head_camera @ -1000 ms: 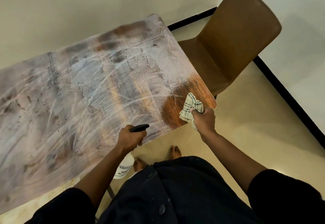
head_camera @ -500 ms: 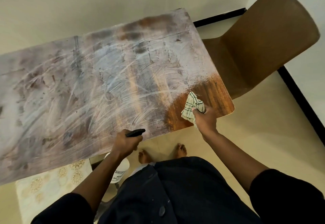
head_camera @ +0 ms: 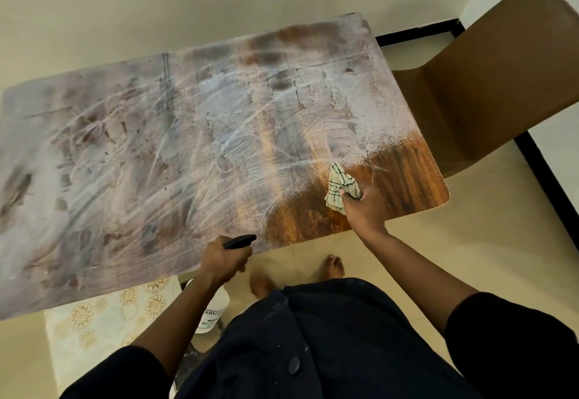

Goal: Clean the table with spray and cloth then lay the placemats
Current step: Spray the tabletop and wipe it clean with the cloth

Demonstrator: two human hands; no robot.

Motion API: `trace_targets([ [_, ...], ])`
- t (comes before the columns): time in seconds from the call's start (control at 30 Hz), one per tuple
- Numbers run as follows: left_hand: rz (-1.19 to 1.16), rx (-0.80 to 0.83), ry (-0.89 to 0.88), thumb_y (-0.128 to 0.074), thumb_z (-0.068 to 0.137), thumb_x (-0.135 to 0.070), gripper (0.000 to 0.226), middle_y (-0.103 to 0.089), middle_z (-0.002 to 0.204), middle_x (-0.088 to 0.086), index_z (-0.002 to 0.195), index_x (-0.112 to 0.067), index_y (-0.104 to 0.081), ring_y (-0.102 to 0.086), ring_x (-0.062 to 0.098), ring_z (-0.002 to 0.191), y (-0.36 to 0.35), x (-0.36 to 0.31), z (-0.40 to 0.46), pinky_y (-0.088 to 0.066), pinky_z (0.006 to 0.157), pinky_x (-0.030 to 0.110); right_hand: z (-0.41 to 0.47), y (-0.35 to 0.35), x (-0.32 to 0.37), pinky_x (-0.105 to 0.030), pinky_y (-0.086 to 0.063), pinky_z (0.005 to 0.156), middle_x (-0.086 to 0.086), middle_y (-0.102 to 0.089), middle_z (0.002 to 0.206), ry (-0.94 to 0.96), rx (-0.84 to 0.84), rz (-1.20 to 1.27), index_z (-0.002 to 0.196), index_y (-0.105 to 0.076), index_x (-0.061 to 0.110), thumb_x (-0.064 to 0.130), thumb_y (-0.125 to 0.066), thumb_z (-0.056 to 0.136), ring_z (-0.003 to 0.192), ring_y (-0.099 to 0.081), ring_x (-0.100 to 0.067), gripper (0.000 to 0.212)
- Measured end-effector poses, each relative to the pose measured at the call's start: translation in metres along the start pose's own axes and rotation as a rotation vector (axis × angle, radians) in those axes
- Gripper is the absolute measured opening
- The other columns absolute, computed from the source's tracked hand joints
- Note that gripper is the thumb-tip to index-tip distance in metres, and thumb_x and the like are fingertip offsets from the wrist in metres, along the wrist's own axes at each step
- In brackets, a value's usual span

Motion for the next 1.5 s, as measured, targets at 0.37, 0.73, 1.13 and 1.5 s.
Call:
trace_targets([
  [0.37, -0.09, 0.203, -0.074, -0.071, 0.09, -0.011, 0.025, -0.08, 0.075, 0.012, 0.109, -0.022, -0.082, -0.046, 0.022, 0.041, 0.029, 0.008, 0.008, -0.045, 0.046, 0.029, 0.004, -0.05, -0.002, -0.046, -0.038, 0.115, -0.012, -0.058, 0.146, 0.245, 0.049, -0.656, 0.147, -0.053, 0.011, 0.003, -0.063, 0.087, 0.136, -0.051, -0.032, 0.061],
  [0.73, -0.226, 0.211, -0.124, -0.07, 0.093, -0.008, 0.024, -0.079, 0.076, 0.018, 0.112, -0.015, -0.082, -0.044, 0.027, 0.045, 0.053, 0.016, 0.012, -0.039, 0.043, 0.026, -0.075, -0.174, -0.017, -0.047, 0.01, 0.127, -0.007, 0.029, 0.167, 0.453, 0.519, -0.856, 0.162, 0.019, 0.024, 0.044, -0.044, 0.105, 0.151, 0.033, -0.03, 0.087],
  [1.13, -0.143, 0.291, -0.161, -0.068, 0.093, -0.01, 0.03, -0.08, 0.078, 0.014, 0.119, -0.019, -0.081, -0.043, 0.019, 0.04, 0.059, 0.011, 0.023, -0.042, 0.044, 0.027, -0.057, -0.156, -0.041, -0.048, 0.013, 0.126, -0.001, 0.039, 0.163, 0.474, 0.479, -0.941, 0.156, 0.031, 0.03, 0.065, -0.018, 0.099, 0.15, 0.038, -0.023, 0.083],
  [1.5, -0.15, 0.224, -0.153, -0.07, 0.092, -0.01, 0.013, -0.08, 0.077, 0.016, 0.091, -0.003, -0.081, -0.051, 0.014, 0.039, 0.012, -0.044, 0.023, -0.042, 0.045, 0.025, 0.01, -0.064, -0.073, -0.048, 0.009, 0.126, -0.008, 0.024, 0.169, 0.263, 0.241, -0.899, 0.164, 0.012, 0.026, 0.058, -0.026, 0.098, 0.155, 0.024, -0.034, 0.083],
])
Point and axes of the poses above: each hand's wrist, its own z-axis towards the middle knuckle, its own y-axis out of the back of the hand, x = y × z, the point moved 2 cm from there along z, towards the middle knuckle
